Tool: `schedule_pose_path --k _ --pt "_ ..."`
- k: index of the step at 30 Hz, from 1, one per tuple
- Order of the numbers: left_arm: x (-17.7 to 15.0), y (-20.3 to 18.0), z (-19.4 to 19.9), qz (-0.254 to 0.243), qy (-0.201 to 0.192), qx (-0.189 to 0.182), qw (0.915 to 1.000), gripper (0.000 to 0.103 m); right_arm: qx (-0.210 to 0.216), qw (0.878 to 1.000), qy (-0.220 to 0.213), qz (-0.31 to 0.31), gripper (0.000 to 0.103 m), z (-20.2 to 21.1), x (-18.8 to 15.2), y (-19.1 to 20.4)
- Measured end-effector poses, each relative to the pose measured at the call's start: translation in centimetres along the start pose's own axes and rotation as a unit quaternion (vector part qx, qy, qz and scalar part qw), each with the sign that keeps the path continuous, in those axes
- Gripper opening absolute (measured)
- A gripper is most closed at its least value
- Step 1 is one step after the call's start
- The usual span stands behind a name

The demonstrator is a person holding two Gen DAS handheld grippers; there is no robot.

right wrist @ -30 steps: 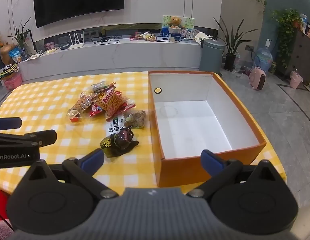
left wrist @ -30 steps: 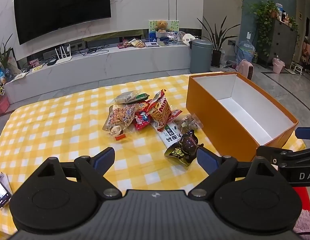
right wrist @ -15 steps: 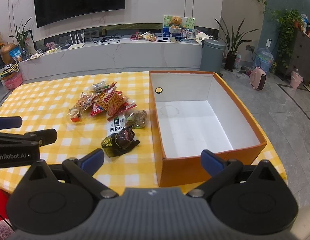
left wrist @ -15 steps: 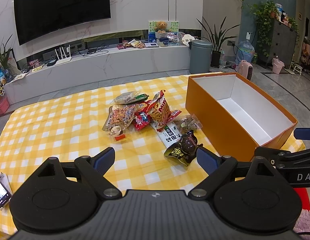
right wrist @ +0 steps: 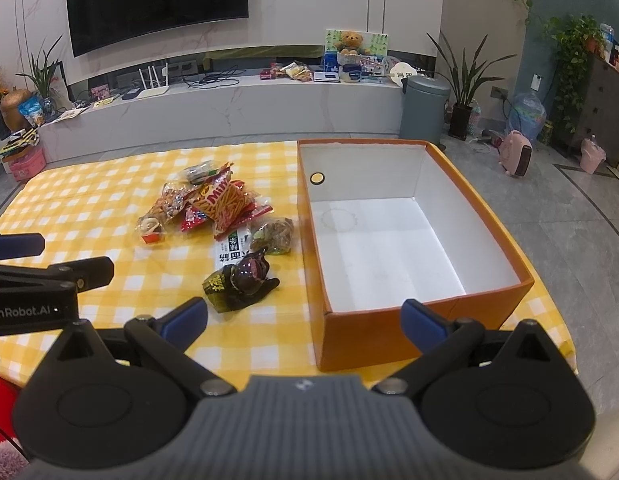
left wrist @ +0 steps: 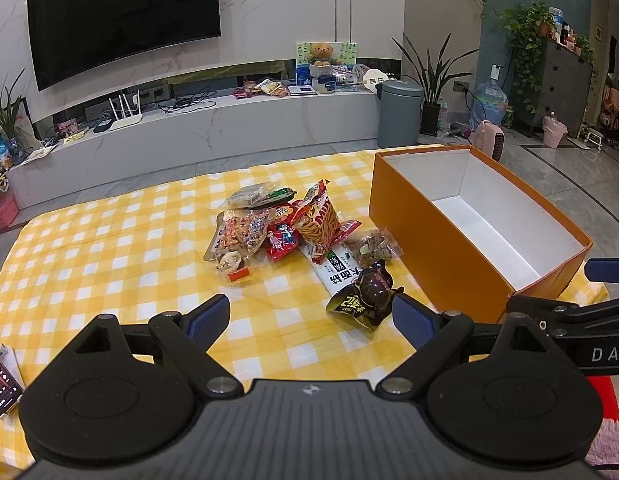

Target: Organize snacks

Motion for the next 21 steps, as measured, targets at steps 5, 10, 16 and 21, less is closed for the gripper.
schedule_pose_path --k 5,10,16,21 --pt "0.06 -0.08 0.25 0.001 -0.001 -0.002 1.0 0.103 0.0 1.0 -0.001 0.0 0.1 0.04 0.04 -0.04" --pt "0.09 -0.2 0.46 0.0 -0.002 -0.002 1.0 0.103 0.001 1.0 0.0 0.0 0.1 0.1 0.06 -0.05" --pt "0.1 -0.34 0.8 0.0 -0.004 -0.002 1.0 0.103 0.0 1.0 -0.001 0.0 0.1 0.11 0.04 0.0" --pt "0.16 -0.34 0.93 0.0 -0.005 -0.003 1.0 0.103 0.001 1.0 -0.002 0.001 0.1 0.2 0.0 0.09"
Point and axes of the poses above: each gripper's, at about its wrist camera, not at the fingertips, and z roughly against the way its jaws point, y to its left, x to its top, the point moved 4 cm from there along -z, roughly the way its jaws point, and after that the axes turned 7 degrees about x, right-handed, at the moved point
